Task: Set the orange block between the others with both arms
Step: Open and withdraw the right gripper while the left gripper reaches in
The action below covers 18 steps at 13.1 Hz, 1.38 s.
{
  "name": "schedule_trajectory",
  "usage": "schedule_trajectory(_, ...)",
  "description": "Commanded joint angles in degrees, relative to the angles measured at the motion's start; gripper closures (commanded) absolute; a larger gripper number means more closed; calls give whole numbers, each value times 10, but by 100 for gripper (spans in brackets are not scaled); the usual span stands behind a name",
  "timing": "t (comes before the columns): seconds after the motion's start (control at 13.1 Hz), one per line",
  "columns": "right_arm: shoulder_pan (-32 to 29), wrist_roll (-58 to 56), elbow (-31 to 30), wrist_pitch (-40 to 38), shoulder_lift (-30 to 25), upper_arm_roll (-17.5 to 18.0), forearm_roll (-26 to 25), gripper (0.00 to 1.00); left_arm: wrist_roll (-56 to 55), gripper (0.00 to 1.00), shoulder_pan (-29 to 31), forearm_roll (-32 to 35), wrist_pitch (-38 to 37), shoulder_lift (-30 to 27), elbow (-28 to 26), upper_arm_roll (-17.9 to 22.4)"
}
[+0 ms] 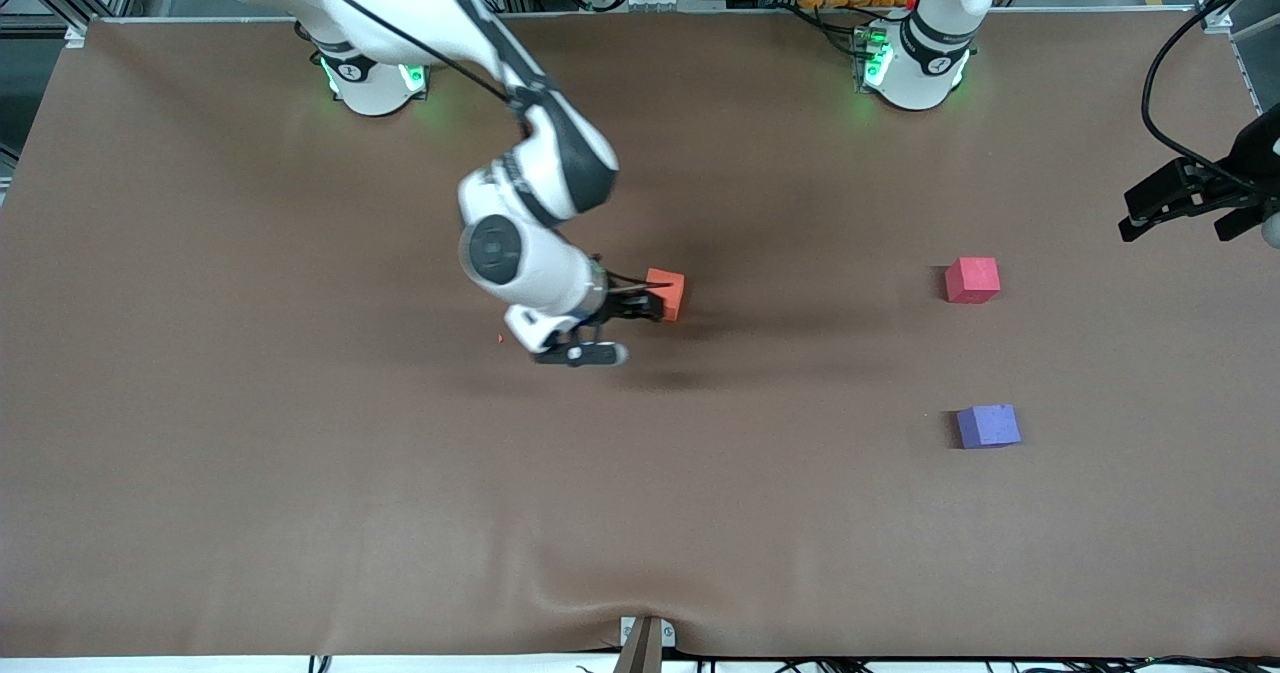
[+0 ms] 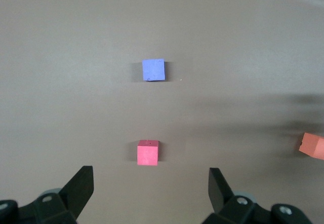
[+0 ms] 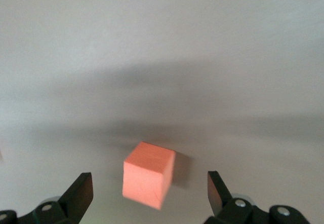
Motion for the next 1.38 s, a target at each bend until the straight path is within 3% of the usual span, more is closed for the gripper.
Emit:
schedule_trajectory(0.0,-60,-1,-19,-114,-92,11,-82,0,4,0,-1,4,6,-7,-6,-2)
schedule_trajectory(0.15,-104,-4,-16,-196,-145,13,-118,0,4,0,-1,4,6,-6,-6,-2)
schedule_trajectory(0.54,-212,-32,21,-353,-241,20,-127,0,-5,0,-23,4,7,6,-3,-3)
schedule_trajectory(0.61,-230,-61,22,-374,-262,21,-150,0,-9,0,-32,4,7,9,-4,-3)
schedule_trajectory(0.77,-278,-129,22,-397,-296,46,-201,0,-28,0,-65,4,7,27,-2,-3)
schedule_trajectory(0.92,-342,-176,22,-424,-321,80,-217,0,-74,0,-112,8,12,59,1,-2)
schedule_trajectory(1.3,-410,-275,22,-444,-341,81,-267,0,-194,0,-234,9,48,162,30,-2)
